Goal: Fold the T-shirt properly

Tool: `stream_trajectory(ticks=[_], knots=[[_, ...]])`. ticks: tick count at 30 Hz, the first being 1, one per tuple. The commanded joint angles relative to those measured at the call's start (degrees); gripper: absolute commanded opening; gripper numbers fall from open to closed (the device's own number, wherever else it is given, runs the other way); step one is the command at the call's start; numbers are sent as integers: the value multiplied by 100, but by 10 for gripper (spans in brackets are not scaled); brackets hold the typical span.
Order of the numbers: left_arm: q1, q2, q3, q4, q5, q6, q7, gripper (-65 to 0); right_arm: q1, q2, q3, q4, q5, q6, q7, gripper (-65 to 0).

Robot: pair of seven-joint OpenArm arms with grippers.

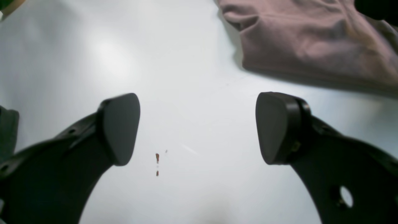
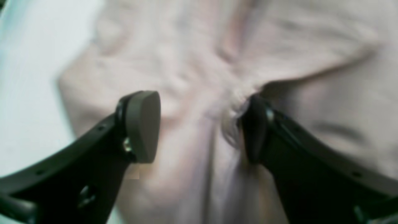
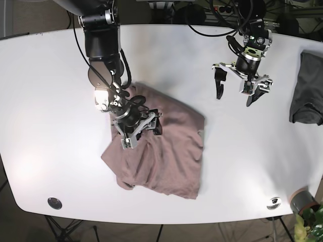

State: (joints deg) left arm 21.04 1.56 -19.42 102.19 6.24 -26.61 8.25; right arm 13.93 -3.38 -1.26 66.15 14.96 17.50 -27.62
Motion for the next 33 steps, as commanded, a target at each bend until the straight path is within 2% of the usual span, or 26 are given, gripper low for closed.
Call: stream_trajectory(ticks=[1, 5, 11, 13, 17, 21, 25, 33], knots=[[-7, -11, -5, 88, -66, 11, -135, -115, 141, -27, -11, 97, 73, 48, 120, -265], [-7, -11, -5, 88, -66, 11, -135, -115, 246, -36, -11, 0, 73, 48, 129, -265], [-7, -11, -5, 88, -66, 11, -135, -115, 607, -36, 16, -791, 99, 48, 181, -266], [-7, -11, -5, 88, -66, 11, -135, -115, 633, -27, -2, -896, 91, 48, 331, -293], [-7, -11, -5, 80, -66, 11, -135, -115, 642, -27, -2, -896, 82, 48, 419, -439], [-7, -11, -5, -43, -66, 11, -135, -115, 642, -27, -19, -861, 82, 48, 419, -625], [-16, -143, -14, -96, -66, 11, -135, -115, 598, -27, -98, -299, 82, 48, 322, -620], [-16, -134, 4, -43, -75, 11, -135, -115, 527, 78, -371, 1354, 64, 39, -575, -629]])
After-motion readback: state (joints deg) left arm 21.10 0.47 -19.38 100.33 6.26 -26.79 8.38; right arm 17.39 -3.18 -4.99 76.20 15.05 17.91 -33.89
